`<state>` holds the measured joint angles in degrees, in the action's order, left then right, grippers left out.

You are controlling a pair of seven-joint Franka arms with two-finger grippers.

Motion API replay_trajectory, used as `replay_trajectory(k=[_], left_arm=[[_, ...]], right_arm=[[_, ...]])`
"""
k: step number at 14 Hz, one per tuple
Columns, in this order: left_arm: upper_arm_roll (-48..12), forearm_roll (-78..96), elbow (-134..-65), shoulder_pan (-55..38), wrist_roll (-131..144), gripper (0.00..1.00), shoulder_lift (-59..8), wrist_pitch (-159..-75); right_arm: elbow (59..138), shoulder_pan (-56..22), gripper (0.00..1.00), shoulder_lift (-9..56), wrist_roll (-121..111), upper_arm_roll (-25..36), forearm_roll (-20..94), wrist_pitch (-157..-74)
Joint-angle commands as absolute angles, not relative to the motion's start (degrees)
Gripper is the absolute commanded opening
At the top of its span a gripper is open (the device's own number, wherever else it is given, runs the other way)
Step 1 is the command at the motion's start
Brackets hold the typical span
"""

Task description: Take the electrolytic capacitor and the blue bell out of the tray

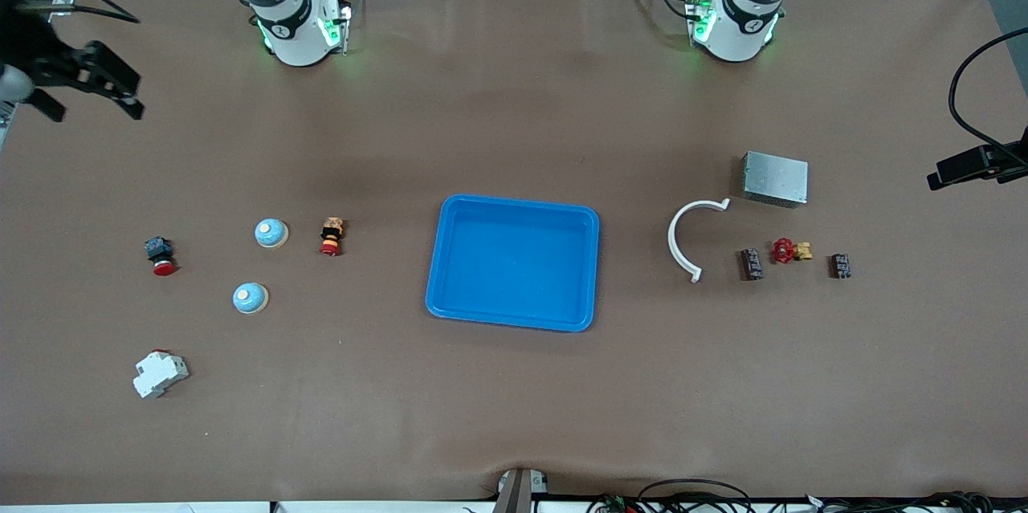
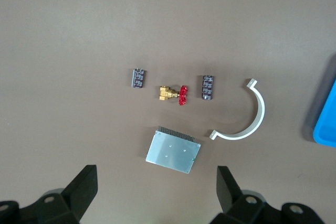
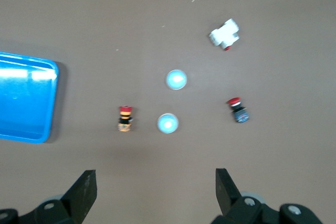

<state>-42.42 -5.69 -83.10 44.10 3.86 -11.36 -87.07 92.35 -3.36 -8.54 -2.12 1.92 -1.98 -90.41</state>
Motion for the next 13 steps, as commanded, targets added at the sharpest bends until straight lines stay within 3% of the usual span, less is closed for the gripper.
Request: replay_trajectory(k=[1,13], left_arm=[[-43.1,-4.7,-81.3,44.4,3.3,1.0,-11.8,-85.9],[-42.8,-5.1,-81.7,42.6,3.7,1.0,-10.9,-86.4]], right_arm=[[90.0,0.7,1.0,-6.9,-6.4,1.5,-2.3,-89.3],[87.7,5.6,1.0,-5.8,-3.7,1.5,-0.4,-84.1]])
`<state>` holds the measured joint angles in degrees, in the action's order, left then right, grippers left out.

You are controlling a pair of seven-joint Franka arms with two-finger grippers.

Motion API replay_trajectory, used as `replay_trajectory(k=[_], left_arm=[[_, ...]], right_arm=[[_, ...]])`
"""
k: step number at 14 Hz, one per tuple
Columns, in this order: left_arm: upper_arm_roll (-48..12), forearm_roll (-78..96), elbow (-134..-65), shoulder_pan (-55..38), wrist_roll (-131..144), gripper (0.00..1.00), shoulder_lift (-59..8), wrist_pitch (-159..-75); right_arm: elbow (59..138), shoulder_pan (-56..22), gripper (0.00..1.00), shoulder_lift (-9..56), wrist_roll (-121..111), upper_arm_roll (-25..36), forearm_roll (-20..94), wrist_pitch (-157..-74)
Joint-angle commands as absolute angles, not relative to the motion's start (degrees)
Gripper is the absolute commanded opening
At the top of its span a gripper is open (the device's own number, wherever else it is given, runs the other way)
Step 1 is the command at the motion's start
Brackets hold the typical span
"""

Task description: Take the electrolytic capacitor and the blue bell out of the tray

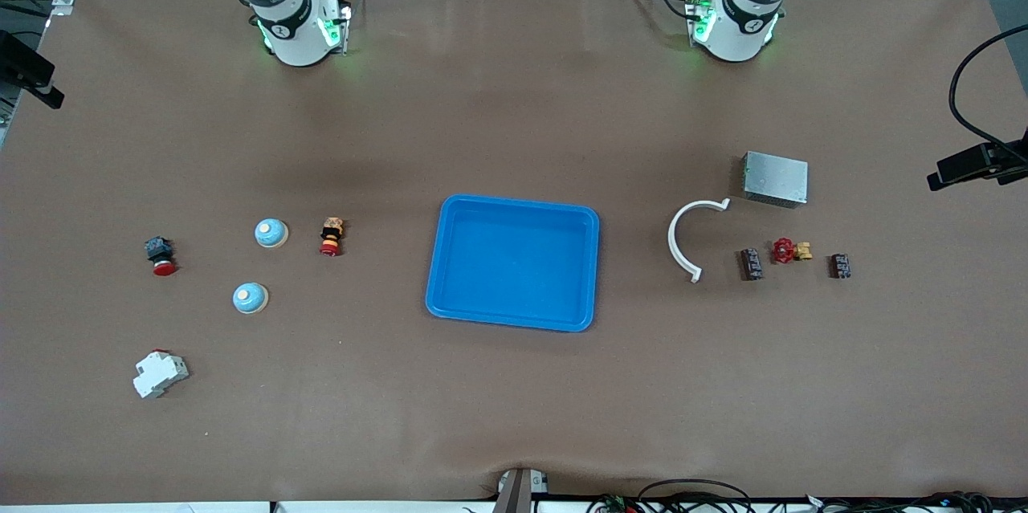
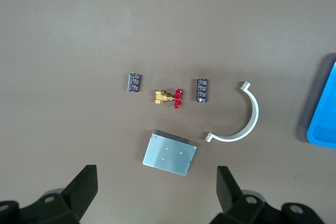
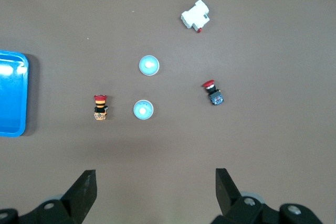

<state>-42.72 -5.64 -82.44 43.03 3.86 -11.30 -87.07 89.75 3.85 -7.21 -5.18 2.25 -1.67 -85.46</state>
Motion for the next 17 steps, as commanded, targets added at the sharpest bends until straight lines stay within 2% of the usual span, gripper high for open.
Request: replay_trajectory(k=[1,2,4,7,11,15,17], left_arm=[[-42.7,-5.1,-81.7,42.4,3.8,1.0,-10.9,-86.4],[-42.3,-5.1,-81.7,41.5,3.6,1.0,-11.0,-86.4],[-37.4,-5.1,-81.2,37.0,3.5,1.0,-12.6,-85.9],[-22.4,-4.3,-81.0,23.6,3.1,1.0,-12.6,-84.4],[-11.3,-4.3,-79.2,12.0,3.0,1.0,-11.6,-83.5],[5.1,-0.8,-79.4,-2.9,2.9,1.0,-10.2,-82.7],[6.7,-0.2,-79.4,-4.7,2.9,1.0,-9.9,-81.9]], right_arm=[[87.7,6.1,1.0,-5.8,-3.6,1.6,0.7,-83.9],[87.8,6.5,1.0,-5.4,-3.6,1.6,0.9,-83.9],[87.8,6.8,1.0,-4.9,-3.6,1.6,0.9,-83.5],[87.9,7.0,1.0,-4.9,-3.4,1.6,0.9,-82.7],[87.9,6.9,1.0,-4.8,-3.5,1.6,0.9,-82.4],[87.9,6.8,1.0,-4.2,-3.6,1.5,0.8,-82.3],[87.9,6.7,1.0,-4.2,-3.5,1.5,0.8,-82.4]])
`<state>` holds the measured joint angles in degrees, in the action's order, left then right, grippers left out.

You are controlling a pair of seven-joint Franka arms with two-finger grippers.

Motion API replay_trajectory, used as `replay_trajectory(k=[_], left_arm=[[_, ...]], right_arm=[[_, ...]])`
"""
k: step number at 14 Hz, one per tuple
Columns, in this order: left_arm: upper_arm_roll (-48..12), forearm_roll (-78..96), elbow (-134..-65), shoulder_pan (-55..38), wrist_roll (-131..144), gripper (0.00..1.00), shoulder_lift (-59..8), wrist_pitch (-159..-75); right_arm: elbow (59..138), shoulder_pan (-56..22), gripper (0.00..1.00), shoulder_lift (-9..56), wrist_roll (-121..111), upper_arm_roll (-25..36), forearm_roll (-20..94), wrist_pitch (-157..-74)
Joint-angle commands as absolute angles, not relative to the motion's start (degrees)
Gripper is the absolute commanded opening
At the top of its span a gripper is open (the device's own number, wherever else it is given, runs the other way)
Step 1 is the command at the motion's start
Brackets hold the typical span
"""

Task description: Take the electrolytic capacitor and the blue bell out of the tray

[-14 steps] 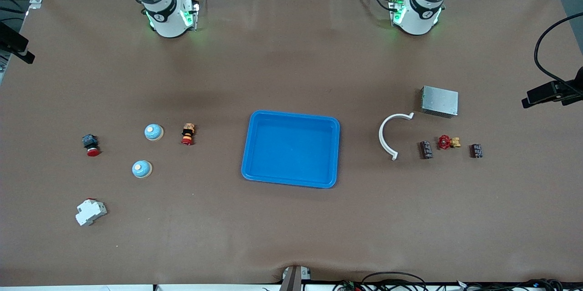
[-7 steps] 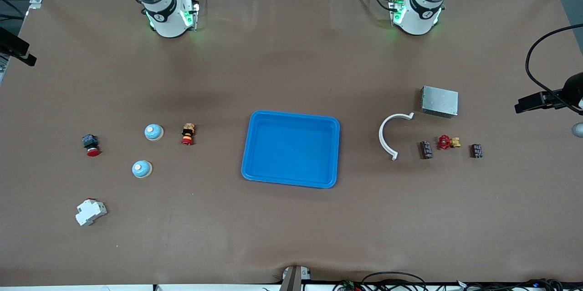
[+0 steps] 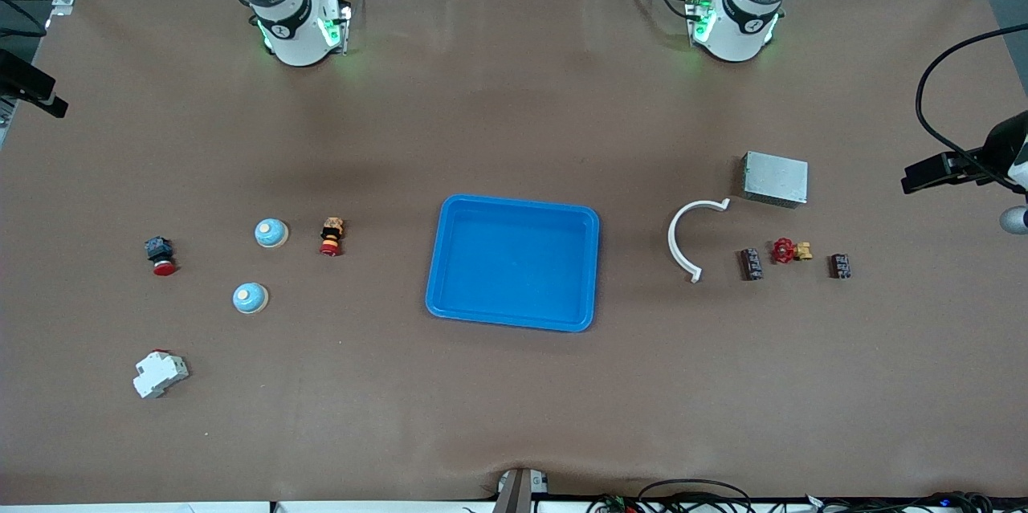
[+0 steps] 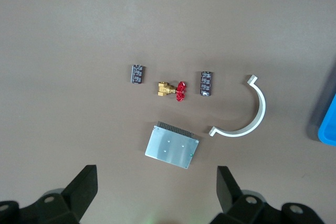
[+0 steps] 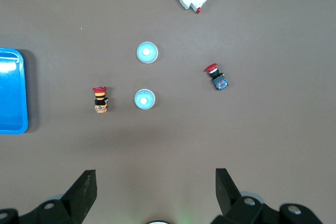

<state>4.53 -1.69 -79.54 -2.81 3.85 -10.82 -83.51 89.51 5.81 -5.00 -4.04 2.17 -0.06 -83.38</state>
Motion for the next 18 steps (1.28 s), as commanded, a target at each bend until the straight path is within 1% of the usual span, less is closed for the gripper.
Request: replay_trajectory(k=[1,4,6,9,11,14,17,18], left_arm=[[6.7,-0.2,-79.4,-4.8,2.9,1.0,-9.8,-81.8],[6.8,1.4,-79.8,-4.1,2.6,1.0,-8.5,-81.7],[6.8,1.8,-82.9,-4.0,2.6,1.0,-5.9,-82.6],[6.7,1.8,-89.2,-4.5,2.7,1.0,-1.2,-85.8],[6.5,1.8,-91.5,-4.9,2.7,1.0,1.0,-87.0],[6.4,1.8,-94.4,-5.4,2.8,1.0,2.4,-88.2],[6.2,1.1,-94.7,-5.8,3.2,1.0,2.4,-88.9],[6.1,1.0,-96.1,-6.0,3.4,1.0,2.5,-89.2]], right_arm=[[87.8,6.7,1.0,-4.2,-3.6,1.5,0.8,-82.4],[87.8,6.5,1.0,-4.2,-3.6,1.5,0.8,-82.4],[87.8,6.5,1.0,-4.2,-3.6,1.5,0.8,-82.4],[87.7,6.4,1.0,-4.2,-3.6,1.5,0.8,-82.4],[87.6,6.3,1.0,-4.2,-3.6,1.4,0.8,-82.4],[87.6,6.3,1.0,-4.2,-3.6,1.4,0.8,-82.4],[87.6,6.5,1.0,-4.2,-3.8,1.4,0.8,-82.4],[87.6,6.7,1.0,-4.2,-4.0,1.4,0.8,-82.4]])
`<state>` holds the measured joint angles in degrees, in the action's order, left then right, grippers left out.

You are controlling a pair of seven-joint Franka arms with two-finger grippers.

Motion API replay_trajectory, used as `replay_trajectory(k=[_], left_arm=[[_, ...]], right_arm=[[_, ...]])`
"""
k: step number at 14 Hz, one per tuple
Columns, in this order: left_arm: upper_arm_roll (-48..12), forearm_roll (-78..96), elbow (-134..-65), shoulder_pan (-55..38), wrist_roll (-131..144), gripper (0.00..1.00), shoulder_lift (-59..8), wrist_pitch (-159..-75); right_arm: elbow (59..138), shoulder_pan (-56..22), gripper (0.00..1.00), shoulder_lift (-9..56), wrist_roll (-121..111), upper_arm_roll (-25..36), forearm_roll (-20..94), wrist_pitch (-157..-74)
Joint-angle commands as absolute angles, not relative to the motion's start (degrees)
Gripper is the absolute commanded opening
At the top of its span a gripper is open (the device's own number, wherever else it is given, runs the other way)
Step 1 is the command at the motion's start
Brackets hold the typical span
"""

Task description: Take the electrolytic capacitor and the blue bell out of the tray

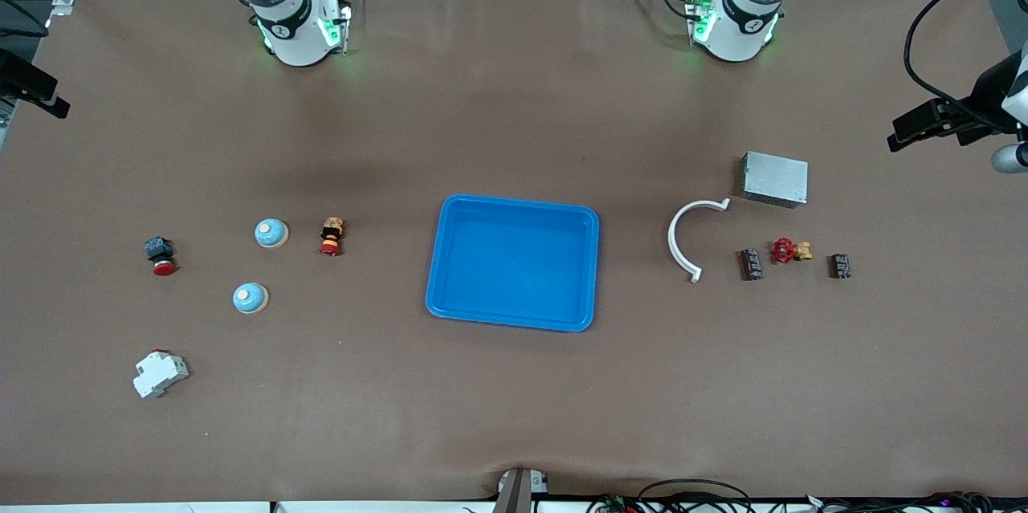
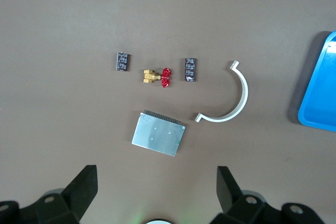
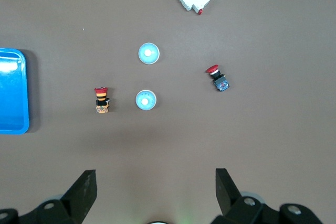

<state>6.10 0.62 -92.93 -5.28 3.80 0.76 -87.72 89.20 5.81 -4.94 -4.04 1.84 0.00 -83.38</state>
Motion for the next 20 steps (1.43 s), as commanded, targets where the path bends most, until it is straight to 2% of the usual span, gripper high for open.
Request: replay_trajectory(k=[1,20], left_arm=[[6.1,1.0,-96.9,-5.9,3.4,1.0,2.5,-89.3],[5.1,0.8,-94.4,-5.6,2.9,1.0,2.7,-90.2]], right_arm=[[87.6,6.8,1.0,-4.2,-4.0,1.4,0.8,-82.4],[87.9,6.9,1.0,-3.9,-3.5,1.5,1.0,-82.5]])
